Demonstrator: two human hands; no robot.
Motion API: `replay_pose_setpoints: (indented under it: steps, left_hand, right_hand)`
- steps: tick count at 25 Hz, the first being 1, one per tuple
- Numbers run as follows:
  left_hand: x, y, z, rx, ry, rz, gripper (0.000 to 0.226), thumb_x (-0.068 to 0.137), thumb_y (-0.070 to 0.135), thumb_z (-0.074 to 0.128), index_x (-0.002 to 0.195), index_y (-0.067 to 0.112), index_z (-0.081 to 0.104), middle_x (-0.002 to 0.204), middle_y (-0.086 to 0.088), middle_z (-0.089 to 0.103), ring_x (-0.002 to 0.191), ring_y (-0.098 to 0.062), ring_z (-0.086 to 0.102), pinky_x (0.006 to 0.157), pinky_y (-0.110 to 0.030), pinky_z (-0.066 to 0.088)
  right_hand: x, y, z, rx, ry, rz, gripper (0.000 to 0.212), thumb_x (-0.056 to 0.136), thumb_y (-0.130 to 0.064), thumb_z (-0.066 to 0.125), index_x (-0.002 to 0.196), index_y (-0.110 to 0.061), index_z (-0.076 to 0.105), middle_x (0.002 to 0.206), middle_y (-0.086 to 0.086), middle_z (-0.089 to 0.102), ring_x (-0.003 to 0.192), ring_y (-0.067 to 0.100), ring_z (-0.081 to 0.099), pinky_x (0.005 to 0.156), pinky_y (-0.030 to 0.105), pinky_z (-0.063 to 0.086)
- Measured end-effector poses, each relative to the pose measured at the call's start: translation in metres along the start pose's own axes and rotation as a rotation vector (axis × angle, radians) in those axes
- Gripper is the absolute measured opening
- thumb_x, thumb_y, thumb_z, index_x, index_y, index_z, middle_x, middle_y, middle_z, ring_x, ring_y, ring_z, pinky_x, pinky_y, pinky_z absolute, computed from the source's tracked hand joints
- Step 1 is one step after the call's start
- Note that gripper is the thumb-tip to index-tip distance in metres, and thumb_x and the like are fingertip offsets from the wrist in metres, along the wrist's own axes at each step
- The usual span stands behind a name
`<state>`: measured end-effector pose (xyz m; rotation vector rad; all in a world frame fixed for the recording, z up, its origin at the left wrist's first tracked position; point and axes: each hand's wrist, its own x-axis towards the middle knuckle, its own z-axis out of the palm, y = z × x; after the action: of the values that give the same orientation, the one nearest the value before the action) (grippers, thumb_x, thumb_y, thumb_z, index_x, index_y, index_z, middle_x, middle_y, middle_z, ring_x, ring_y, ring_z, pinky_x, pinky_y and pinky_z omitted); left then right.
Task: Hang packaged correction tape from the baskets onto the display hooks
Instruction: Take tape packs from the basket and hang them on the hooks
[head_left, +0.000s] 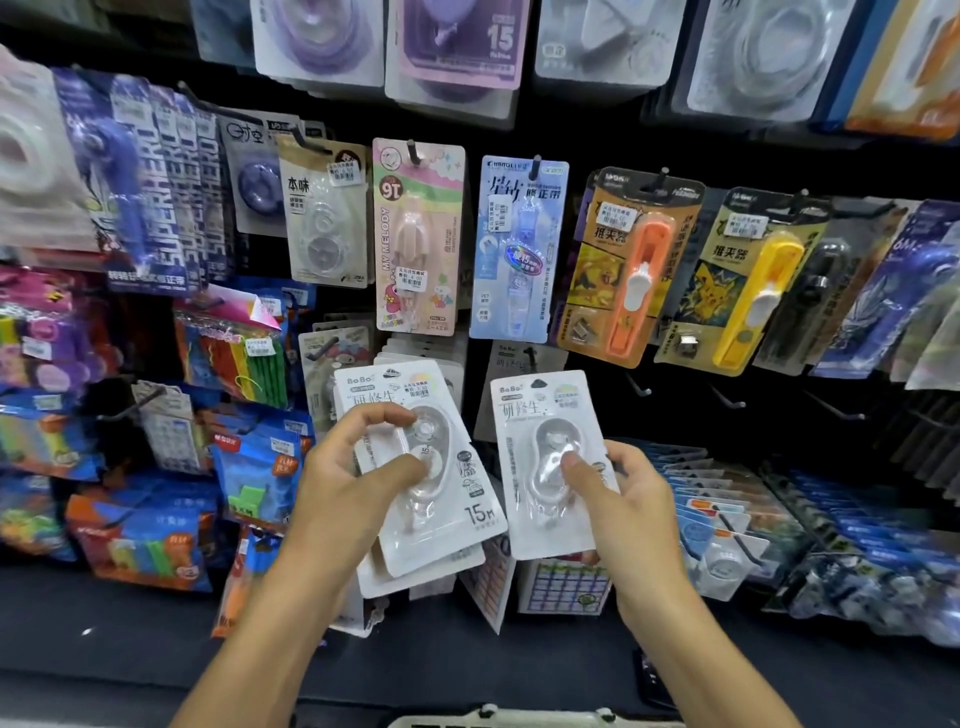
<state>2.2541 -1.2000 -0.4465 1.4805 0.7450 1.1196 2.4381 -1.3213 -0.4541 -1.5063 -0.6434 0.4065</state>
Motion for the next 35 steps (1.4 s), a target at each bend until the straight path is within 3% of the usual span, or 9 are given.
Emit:
replay_pose_setpoints:
  steps: [7, 13, 17, 19, 22, 25, 30, 32, 35]
  left_hand:
    - [-0.002, -0.001, 0.003, -0.022, -0.023, -0.010, 0.039, 0.079, 0.003, 0.071, 0.101, 0.036, 0.071, 0.120, 0.025, 0.061, 0.088, 0.030, 0.051, 0.080, -0.021, 0.037]
    - [-0.005, 0.002, 0.007, 0.008, -0.008, -0.018, 0.037, 0.081, 0.004, 0.069, 0.098, 0.037, 0.070, 0.117, 0.030, 0.059, 0.081, 0.033, 0.050, 0.074, -0.020, 0.037]
    - [-0.004, 0.003, 0.010, 0.021, -0.013, 0.006, 0.038, 0.082, 0.003, 0.070, 0.096, 0.039, 0.071, 0.113, 0.029, 0.061, 0.079, 0.031, 0.052, 0.066, -0.011, 0.043]
    - [-0.002, 0.002, 0.012, 0.028, -0.026, 0.037, 0.044, 0.083, 0.003, 0.072, 0.103, 0.041, 0.068, 0.107, 0.033, 0.063, 0.083, 0.029, 0.054, 0.062, -0.004, 0.046]
    - [-0.003, 0.000, 0.017, 0.029, -0.029, 0.040, 0.052, 0.073, 0.022, 0.087, 0.112, 0.045, 0.062, 0.114, 0.033, 0.060, 0.105, 0.024, 0.051, 0.084, -0.015, 0.046]
    - [-0.004, -0.001, 0.019, -0.034, -0.023, 0.002, 0.051, 0.063, 0.041, 0.087, 0.108, 0.040, 0.064, 0.114, 0.024, 0.066, 0.107, 0.010, 0.059, 0.086, -0.021, 0.050]
    - [-0.001, -0.001, 0.018, -0.017, 0.089, -0.055, 0.026, 0.096, 0.019, 0.069, 0.105, 0.042, 0.061, 0.112, 0.034, 0.052, 0.092, 0.026, 0.046, 0.073, -0.009, 0.036]
    - [-0.001, -0.001, 0.017, 0.001, 0.109, -0.072, 0.027, 0.097, 0.018, 0.066, 0.107, 0.042, 0.061, 0.110, 0.036, 0.049, 0.083, 0.032, 0.041, 0.069, -0.008, 0.032]
    - [-0.001, 0.000, 0.018, -0.004, 0.134, -0.064, 0.026, 0.097, 0.016, 0.067, 0.108, 0.039, 0.061, 0.109, 0.036, 0.049, 0.078, 0.035, 0.042, 0.069, -0.008, 0.032]
  right_hand:
    - [-0.002, 0.000, 0.005, 0.001, 0.056, -0.086, 0.031, 0.083, -0.049, 0.075, 0.094, -0.054, 0.047, 0.095, -0.011, 0.076, 0.082, 0.016, 0.074, 0.069, 0.044, 0.058]
    - [0.021, -0.006, 0.014, -0.142, 0.142, -0.006, 0.026, 0.087, -0.037, 0.072, 0.100, -0.040, 0.050, 0.114, -0.007, 0.061, 0.096, 0.024, 0.066, 0.081, 0.050, 0.057]
    - [0.018, -0.008, 0.023, -0.114, -0.086, 0.119, 0.047, 0.093, -0.029, 0.069, 0.135, -0.030, 0.047, 0.127, -0.012, 0.053, 0.109, 0.021, 0.062, 0.090, 0.045, 0.057]
    - [0.001, 0.000, 0.030, -0.009, -0.297, 0.082, 0.046, 0.089, -0.037, 0.074, 0.130, -0.026, 0.057, 0.111, -0.011, 0.070, 0.102, 0.017, 0.069, 0.089, 0.040, 0.057]
    - [-0.016, 0.010, 0.035, 0.192, -0.479, 0.112, 0.037, 0.084, -0.021, 0.080, 0.118, -0.014, 0.067, 0.102, 0.001, 0.079, 0.093, 0.015, 0.075, 0.072, 0.022, 0.058]
    - [-0.015, 0.009, 0.031, 0.253, -0.412, 0.136, 0.020, 0.092, -0.010, 0.070, 0.113, -0.010, 0.069, 0.099, 0.007, 0.079, 0.085, 0.021, 0.076, 0.061, 0.026, 0.059]
    - [-0.003, 0.013, 0.008, 0.080, -0.110, 0.100, 0.014, 0.100, -0.014, 0.057, 0.102, -0.022, 0.069, 0.073, 0.001, 0.073, 0.045, 0.014, 0.056, 0.042, 0.028, 0.047]
    - [-0.002, 0.016, -0.001, -0.057, -0.056, 0.059, 0.023, 0.098, -0.016, 0.058, 0.092, -0.034, 0.070, 0.069, -0.007, 0.071, 0.049, 0.013, 0.057, 0.048, 0.026, 0.047]
    - [-0.008, 0.021, -0.004, -0.115, -0.049, 0.000, 0.021, 0.098, -0.022, 0.059, 0.095, -0.041, 0.069, 0.088, -0.013, 0.076, 0.075, 0.010, 0.071, 0.068, 0.031, 0.054]
